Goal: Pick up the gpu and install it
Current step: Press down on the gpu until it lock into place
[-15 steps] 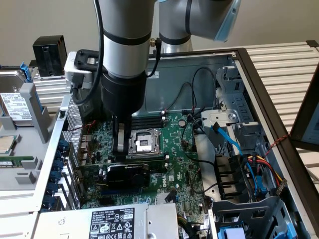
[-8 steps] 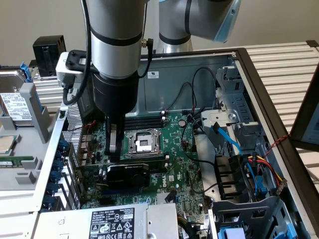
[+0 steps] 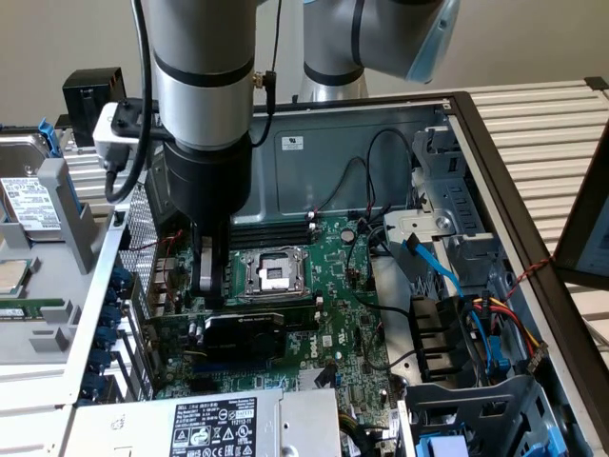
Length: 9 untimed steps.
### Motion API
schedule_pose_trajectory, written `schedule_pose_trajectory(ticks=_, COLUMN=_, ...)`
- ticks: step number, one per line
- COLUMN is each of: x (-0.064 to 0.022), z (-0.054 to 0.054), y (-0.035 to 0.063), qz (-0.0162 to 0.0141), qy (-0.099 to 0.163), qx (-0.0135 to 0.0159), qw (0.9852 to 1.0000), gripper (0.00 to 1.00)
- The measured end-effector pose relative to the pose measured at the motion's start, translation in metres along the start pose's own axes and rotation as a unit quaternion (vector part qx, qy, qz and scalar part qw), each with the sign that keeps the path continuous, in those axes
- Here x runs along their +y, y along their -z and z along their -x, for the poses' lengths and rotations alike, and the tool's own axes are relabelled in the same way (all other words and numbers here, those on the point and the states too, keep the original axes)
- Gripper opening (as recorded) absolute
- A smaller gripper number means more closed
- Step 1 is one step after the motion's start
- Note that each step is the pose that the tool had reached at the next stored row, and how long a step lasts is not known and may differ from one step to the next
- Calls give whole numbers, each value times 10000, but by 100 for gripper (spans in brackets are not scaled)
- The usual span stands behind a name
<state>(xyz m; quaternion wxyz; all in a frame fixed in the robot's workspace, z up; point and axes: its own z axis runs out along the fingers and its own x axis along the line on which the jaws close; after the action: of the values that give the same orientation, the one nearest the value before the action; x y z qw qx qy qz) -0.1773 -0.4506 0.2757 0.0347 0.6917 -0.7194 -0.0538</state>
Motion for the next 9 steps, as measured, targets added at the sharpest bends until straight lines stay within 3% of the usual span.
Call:
schedule_pose_trajectory(ticks=2, x=22, z=5, y=-7, qz=-54, qy=-1, qx=4, qw=10000, gripper=11)
schedule_pose_trajectory(ticks=6, x=94, z=6, y=-21, qz=-105, qy=-7, qx=42, qw=9999, gripper=11)
schedule_pose_trajectory(ticks=7, x=108, z=6, y=-25, qz=-128, qy=-7, qx=50, qw=9999, gripper=11)
schedule_pose_trajectory(ticks=9, x=131, z=6, y=-30, qz=-211, qy=-7, qx=64, qw=9998, gripper=11)
